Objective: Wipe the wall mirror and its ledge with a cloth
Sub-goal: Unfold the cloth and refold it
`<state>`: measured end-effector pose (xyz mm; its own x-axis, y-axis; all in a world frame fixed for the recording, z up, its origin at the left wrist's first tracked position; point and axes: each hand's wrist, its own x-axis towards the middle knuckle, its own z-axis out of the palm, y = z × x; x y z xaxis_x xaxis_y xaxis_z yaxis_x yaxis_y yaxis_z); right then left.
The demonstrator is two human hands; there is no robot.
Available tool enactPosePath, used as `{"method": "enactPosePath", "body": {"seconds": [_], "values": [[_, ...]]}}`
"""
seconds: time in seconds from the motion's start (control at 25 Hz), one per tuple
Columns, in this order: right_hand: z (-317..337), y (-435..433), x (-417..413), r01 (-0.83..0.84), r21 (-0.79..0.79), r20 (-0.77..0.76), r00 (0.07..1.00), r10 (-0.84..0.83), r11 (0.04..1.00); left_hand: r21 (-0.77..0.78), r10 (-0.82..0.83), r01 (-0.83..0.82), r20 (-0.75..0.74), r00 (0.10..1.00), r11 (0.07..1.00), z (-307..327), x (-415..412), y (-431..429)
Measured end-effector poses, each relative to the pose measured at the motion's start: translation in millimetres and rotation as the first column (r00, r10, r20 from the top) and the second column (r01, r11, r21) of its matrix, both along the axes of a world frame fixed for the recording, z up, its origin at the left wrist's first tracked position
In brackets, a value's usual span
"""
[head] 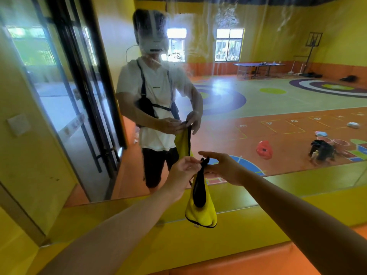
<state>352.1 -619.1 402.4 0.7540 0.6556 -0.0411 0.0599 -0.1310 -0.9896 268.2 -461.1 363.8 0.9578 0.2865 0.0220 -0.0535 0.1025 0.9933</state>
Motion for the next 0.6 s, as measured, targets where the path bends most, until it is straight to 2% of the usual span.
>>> {"method": "enactPosePath", "body": {"seconds": [0.12, 0.28, 0.4, 0.52, 0.6], "values": [[5.0, -3.6, 2.7, 0.010, -0.037, 0.037, 0.999, -0.009, 0.999, 0.010, -0.019, 0.019, -0.003, 1.000, 1.000, -0.6, 0.6, 3.4], [4.5, -3.3, 3.5, 0.074, -0.026, 0.150, 0.986, -0.070, 0.997, -0.048, 0.103, -0.102, 0.011, 0.995, 0.994, 0.0, 6.2, 5.2], [8.3, -4.7, 4.3, 0.056, -0.126, 0.225, 0.974, -0.026, 0.990, -0.019, 0.107, -0.106, 0.013, 0.994, 0.994, 0.1, 8.2, 7.2], [18.2, -4.1, 5.0, 0.028, -0.318, 0.383, 0.918, 0.102, 0.948, 0.100, 0.067, -0.070, 0.028, 0.997, 0.993, 4.5, 4.0, 11.9], [25.9, -0.4, 7.8, 0.104, -0.453, 0.562, 0.804, 0.193, 0.886, 0.271, 0.017, -0.025, 0.032, 0.999, 0.962, 3.8, -2.0, 14.6]]}}
